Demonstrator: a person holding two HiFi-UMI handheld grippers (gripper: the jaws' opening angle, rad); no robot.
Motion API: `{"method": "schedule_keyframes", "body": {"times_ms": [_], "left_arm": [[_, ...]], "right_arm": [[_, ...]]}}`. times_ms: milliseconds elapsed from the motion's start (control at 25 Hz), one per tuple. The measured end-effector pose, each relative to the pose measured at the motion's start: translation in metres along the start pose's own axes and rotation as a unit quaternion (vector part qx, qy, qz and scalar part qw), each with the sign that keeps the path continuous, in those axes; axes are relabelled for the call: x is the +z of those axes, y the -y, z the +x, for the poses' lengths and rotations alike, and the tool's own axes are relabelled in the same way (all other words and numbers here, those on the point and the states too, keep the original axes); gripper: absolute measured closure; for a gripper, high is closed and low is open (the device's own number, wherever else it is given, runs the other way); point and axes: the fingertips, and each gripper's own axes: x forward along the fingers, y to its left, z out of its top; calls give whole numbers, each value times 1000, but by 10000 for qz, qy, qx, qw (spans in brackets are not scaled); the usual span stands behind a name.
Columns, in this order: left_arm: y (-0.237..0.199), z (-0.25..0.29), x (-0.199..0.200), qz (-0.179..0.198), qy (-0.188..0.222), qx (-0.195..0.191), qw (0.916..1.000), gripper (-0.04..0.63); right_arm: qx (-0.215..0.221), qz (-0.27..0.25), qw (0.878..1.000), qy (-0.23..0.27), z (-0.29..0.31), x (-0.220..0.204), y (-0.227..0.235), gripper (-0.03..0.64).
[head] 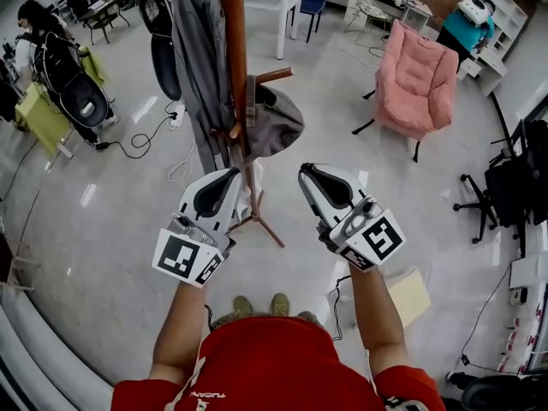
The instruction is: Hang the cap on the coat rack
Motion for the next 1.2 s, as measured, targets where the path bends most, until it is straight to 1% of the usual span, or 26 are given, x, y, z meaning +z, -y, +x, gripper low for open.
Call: {"method": "schedule_keyframes", "body": {"times_ms": [120, 320, 480, 680, 800, 1000, 1200], "left_arm": [[3, -1, 1, -33, 51, -85, 9999, 587], [7, -5, -2, -47, 51, -183, 9998, 586], [9, -10, -1, -66, 48, -233, 9997, 588], [11, -15, 0, -73, 42, -272, 9996, 587], [11, -18, -1, -87, 31, -271, 9996, 588], [13, -19, -5, -103, 20, -277, 9996, 588], [6, -19, 2, -115, 9, -262, 9996, 588]], "right_arm": [[-86, -1, 10000, 12, -4, 0, -12, 586], [-220, 94, 9997, 38, -9, -7, -19, 592], [-267, 32, 9996, 21, -11, -6, -26, 593], [-268, 53, 9995, -163, -11, -13, -35, 594], [-273, 39, 9996, -79, -10, -13, -38, 594], [-253, 46, 9996, -122, -11, -16, -39, 594], [-234, 55, 9996, -146, -3, -10, -38, 594]]}}
